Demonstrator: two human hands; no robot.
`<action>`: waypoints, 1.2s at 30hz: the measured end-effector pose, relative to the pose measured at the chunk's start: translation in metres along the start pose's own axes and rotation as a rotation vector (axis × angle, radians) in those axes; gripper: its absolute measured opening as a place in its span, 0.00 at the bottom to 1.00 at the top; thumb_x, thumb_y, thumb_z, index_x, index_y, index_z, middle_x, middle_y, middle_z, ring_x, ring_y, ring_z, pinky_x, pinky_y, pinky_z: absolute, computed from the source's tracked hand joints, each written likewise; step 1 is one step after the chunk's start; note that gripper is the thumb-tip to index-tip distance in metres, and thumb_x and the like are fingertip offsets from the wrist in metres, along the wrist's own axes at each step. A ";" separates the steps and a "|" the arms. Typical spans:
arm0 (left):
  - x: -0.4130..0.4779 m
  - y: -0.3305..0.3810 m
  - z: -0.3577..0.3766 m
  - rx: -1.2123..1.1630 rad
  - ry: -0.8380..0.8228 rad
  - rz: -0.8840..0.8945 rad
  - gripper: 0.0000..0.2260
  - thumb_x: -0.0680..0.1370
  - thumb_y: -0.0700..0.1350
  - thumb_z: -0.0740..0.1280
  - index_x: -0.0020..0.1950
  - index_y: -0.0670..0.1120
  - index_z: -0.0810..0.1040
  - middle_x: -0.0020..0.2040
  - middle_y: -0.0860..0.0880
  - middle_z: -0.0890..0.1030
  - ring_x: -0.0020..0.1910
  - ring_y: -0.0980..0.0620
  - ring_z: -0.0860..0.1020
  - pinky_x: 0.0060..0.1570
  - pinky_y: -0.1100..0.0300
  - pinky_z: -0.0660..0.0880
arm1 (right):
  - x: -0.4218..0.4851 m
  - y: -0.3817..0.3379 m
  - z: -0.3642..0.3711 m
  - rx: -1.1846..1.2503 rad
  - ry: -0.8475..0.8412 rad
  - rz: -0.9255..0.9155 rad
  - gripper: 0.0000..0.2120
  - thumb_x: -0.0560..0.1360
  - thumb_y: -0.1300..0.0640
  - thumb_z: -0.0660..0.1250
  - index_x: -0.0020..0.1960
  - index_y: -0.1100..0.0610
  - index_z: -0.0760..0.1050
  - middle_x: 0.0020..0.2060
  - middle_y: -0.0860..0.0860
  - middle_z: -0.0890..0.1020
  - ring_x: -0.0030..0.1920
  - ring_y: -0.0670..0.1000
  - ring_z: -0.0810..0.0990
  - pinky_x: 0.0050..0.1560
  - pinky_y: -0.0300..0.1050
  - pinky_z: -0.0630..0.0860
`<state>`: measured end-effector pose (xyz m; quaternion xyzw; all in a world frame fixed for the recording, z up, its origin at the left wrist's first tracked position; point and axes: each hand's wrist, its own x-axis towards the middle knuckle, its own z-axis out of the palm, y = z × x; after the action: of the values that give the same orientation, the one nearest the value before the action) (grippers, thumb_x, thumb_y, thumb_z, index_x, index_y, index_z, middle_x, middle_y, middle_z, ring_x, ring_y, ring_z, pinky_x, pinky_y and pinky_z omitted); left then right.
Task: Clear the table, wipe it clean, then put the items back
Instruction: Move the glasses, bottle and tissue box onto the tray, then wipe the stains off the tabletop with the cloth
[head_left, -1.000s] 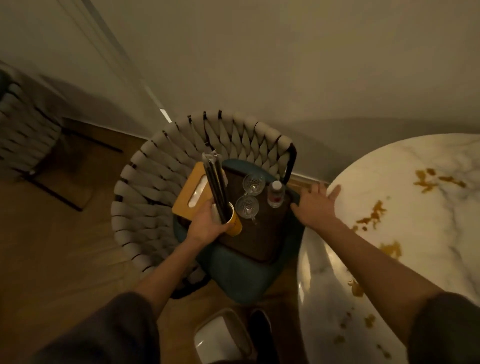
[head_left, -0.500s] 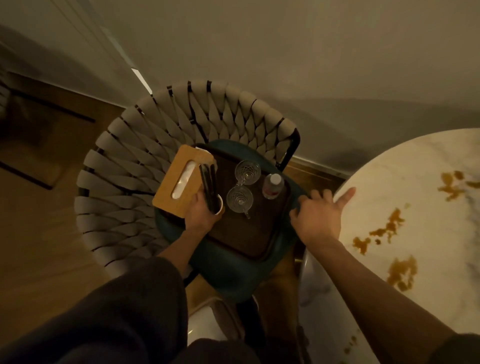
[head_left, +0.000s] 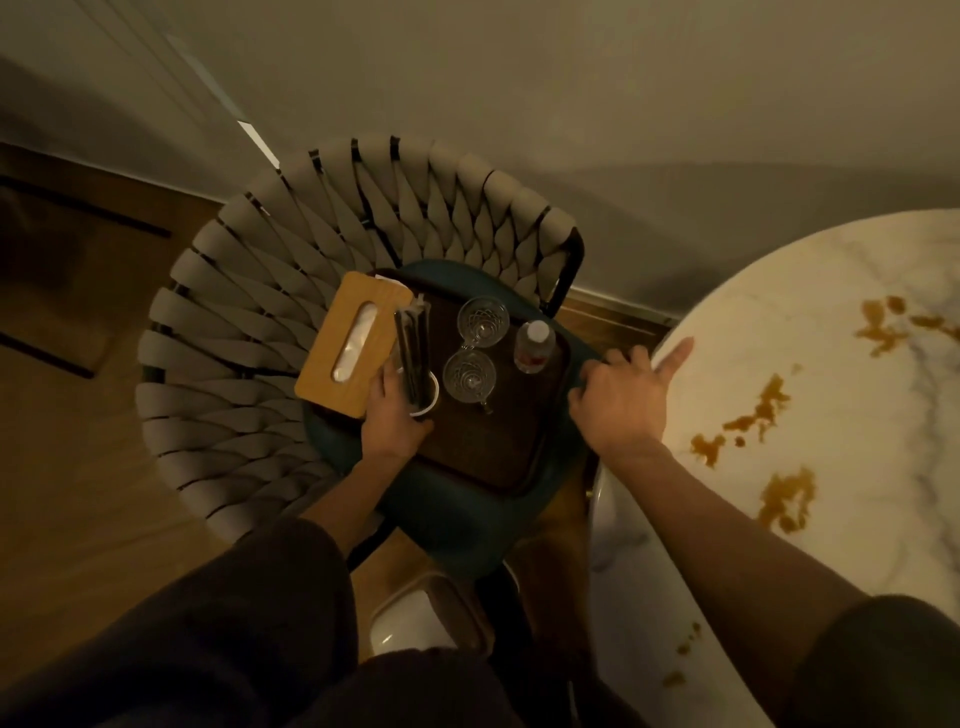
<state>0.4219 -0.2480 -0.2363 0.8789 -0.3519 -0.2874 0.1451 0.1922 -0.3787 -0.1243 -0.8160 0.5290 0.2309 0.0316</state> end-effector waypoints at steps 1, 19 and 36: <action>-0.005 0.001 -0.002 -0.017 0.016 0.009 0.50 0.67 0.42 0.77 0.79 0.49 0.48 0.77 0.45 0.56 0.73 0.41 0.63 0.64 0.43 0.71 | 0.000 0.000 0.000 0.005 0.002 0.000 0.15 0.77 0.44 0.57 0.50 0.49 0.80 0.49 0.50 0.81 0.60 0.58 0.73 0.68 0.77 0.44; -0.197 0.144 -0.044 -0.703 -0.147 0.274 0.08 0.77 0.34 0.64 0.52 0.43 0.79 0.42 0.45 0.82 0.41 0.53 0.81 0.43 0.64 0.78 | -0.083 0.076 -0.045 0.926 0.278 -0.099 0.16 0.71 0.49 0.61 0.52 0.54 0.82 0.51 0.55 0.83 0.57 0.58 0.76 0.62 0.51 0.70; -0.443 0.297 0.128 -0.133 -0.500 0.540 0.18 0.72 0.41 0.66 0.62 0.47 0.77 0.59 0.49 0.80 0.52 0.51 0.79 0.53 0.60 0.73 | -0.401 0.354 0.130 1.199 0.238 0.308 0.06 0.76 0.62 0.66 0.50 0.58 0.82 0.49 0.52 0.83 0.49 0.47 0.78 0.48 0.29 0.68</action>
<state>-0.0748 -0.1548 -0.0238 0.6456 -0.5764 -0.4668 0.1818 -0.2973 -0.1549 -0.0076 -0.5911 0.6778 -0.1960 0.3908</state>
